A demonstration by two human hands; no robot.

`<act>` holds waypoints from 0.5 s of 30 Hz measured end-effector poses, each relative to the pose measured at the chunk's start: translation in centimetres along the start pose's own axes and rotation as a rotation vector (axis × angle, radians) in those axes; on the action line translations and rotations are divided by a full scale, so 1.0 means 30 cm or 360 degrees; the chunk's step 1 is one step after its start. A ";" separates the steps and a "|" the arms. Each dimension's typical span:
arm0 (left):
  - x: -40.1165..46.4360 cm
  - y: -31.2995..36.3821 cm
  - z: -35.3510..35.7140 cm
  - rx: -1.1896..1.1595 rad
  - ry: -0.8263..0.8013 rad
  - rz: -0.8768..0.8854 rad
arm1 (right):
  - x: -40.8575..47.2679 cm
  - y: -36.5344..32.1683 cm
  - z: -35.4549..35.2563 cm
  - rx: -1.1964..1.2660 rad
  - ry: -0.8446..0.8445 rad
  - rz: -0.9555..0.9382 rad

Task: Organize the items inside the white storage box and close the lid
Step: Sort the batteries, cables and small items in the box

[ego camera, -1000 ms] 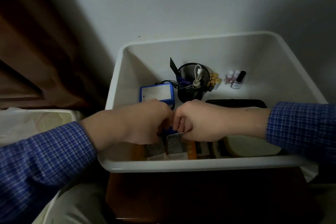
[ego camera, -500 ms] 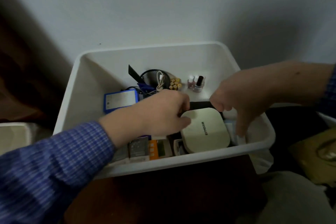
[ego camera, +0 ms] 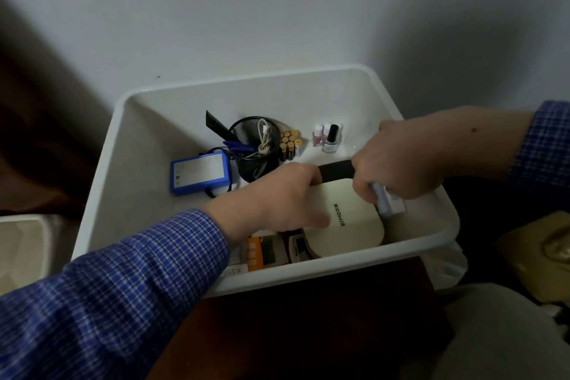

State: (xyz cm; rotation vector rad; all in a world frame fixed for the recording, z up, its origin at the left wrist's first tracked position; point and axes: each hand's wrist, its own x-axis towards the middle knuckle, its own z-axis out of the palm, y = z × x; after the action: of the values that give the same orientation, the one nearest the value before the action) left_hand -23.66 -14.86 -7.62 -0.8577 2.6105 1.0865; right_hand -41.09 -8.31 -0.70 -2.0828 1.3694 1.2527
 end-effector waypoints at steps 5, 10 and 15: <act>0.008 -0.015 -0.001 0.0206 0.0049 0.0028 | 0.031 -0.031 0.014 -0.0176 -0.0029 0.0088; 0.027 -0.019 -0.005 0.0290 -0.0014 0.0048 | 0.055 -0.041 0.057 -0.0265 0.0201 0.0158; 0.024 -0.032 -0.008 -0.0061 -0.0092 0.0033 | 0.113 -0.037 0.100 -0.0230 0.0288 0.0260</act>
State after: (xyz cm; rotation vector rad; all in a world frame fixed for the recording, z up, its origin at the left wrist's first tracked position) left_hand -23.69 -15.90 -8.28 -0.7964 2.5649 1.1523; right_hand -41.10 -7.62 -5.31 -2.2686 1.5996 1.2876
